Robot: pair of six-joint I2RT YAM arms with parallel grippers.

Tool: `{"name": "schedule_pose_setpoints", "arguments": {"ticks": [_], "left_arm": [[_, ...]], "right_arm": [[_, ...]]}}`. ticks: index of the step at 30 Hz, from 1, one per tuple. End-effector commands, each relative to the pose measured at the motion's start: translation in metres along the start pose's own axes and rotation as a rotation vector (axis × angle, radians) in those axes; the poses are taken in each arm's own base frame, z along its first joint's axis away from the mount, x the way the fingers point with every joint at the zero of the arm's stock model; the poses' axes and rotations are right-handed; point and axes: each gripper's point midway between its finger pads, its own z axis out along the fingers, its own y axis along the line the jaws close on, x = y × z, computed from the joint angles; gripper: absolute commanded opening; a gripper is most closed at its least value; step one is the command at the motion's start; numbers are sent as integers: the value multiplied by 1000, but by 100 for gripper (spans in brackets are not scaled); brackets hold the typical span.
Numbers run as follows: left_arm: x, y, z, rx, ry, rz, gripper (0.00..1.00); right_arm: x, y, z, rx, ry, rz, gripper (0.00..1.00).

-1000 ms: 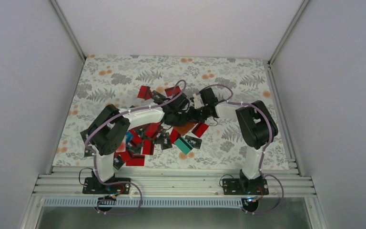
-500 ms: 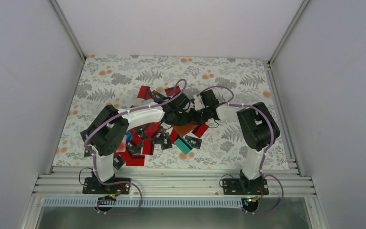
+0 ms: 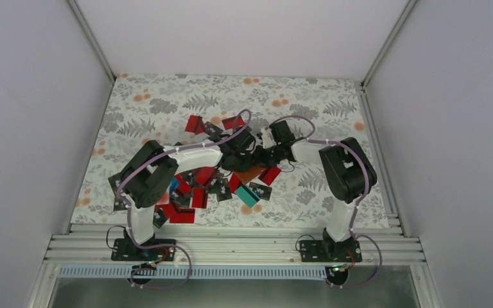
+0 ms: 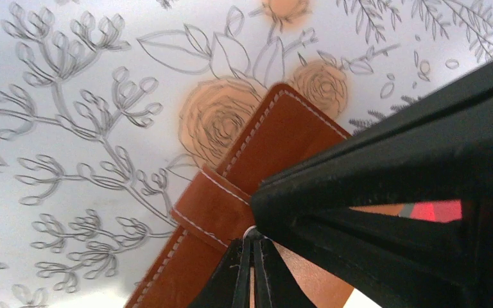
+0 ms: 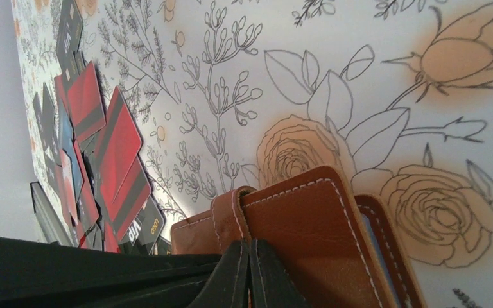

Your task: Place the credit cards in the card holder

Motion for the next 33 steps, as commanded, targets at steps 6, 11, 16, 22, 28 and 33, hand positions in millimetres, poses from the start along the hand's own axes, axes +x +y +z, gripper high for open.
{"name": "schedule_pose_setpoints", "arguments": {"ticks": [6,11,16,22,28,33], "left_arm": [[69,25,33,-52,131,-48,5],[44,10,12,-23,60,-23,5],[-1,-14,-24,-9,-42,27,6],[-39,-27,-63,3,-136,45,9],[-69,-13,-109,-30,-251,42,27],[-94,21,-175,-80,-438,24,84]], "right_arm": [[29,-29,9,110,72,50,5],[25,-23,7,101,70,37,10],[8,-6,-4,88,36,-7,29],[-23,25,-31,92,-35,-66,55],[-60,53,-73,137,-155,-136,88],[-92,81,-130,190,-352,-242,100]]}}
